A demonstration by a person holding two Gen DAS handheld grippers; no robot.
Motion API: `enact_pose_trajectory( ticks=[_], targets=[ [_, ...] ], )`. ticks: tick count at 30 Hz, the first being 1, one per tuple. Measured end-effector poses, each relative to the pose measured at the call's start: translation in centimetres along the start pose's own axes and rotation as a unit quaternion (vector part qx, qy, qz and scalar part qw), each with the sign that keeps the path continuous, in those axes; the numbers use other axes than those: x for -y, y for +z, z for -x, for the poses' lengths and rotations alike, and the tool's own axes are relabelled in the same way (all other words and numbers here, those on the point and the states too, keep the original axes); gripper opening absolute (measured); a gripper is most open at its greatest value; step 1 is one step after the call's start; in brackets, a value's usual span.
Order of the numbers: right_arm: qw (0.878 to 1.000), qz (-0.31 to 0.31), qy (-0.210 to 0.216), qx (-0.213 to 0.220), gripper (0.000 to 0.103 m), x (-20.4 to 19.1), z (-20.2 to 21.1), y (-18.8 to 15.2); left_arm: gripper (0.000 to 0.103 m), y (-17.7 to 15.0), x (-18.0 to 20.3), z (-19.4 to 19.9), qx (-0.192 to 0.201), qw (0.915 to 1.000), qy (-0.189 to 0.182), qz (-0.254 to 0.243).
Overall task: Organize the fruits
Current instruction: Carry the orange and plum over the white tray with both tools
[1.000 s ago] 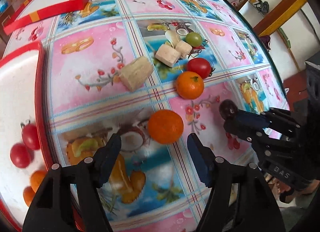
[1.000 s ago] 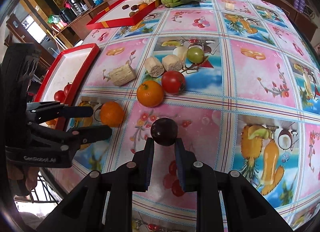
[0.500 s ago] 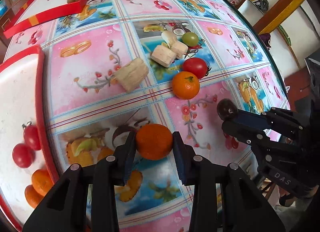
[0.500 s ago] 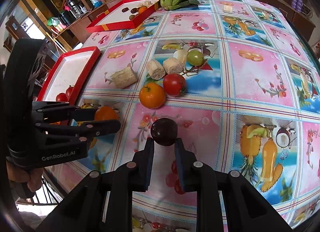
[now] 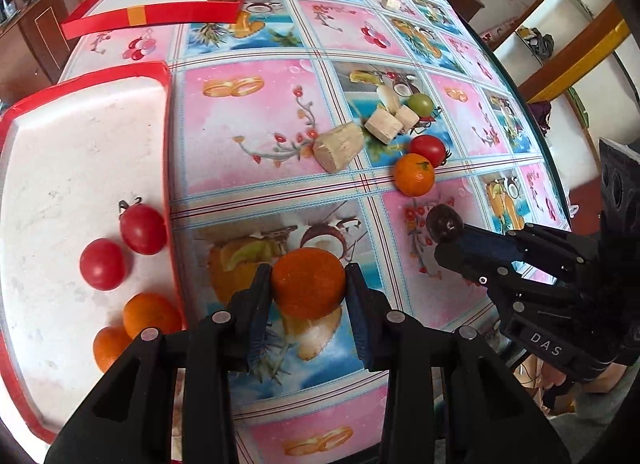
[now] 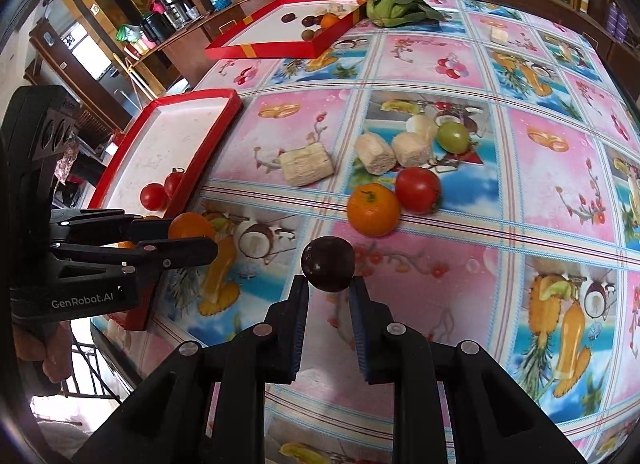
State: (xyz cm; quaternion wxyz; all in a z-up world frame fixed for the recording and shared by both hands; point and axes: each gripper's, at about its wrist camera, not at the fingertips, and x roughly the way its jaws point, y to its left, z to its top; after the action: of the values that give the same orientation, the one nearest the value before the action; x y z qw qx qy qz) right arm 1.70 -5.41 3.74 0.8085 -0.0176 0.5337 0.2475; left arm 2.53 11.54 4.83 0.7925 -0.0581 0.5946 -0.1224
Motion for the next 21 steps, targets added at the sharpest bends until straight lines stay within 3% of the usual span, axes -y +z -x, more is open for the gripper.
enact_pose_trajectory(
  ticks=[21],
  targets=[
    [0.998,0.066,0.024,0.000,0.021,-5.8,-1.3,3.0,0.034,-0.8,-4.1,3.2,0.016,0.9995,0.002,0.026]
  ],
)
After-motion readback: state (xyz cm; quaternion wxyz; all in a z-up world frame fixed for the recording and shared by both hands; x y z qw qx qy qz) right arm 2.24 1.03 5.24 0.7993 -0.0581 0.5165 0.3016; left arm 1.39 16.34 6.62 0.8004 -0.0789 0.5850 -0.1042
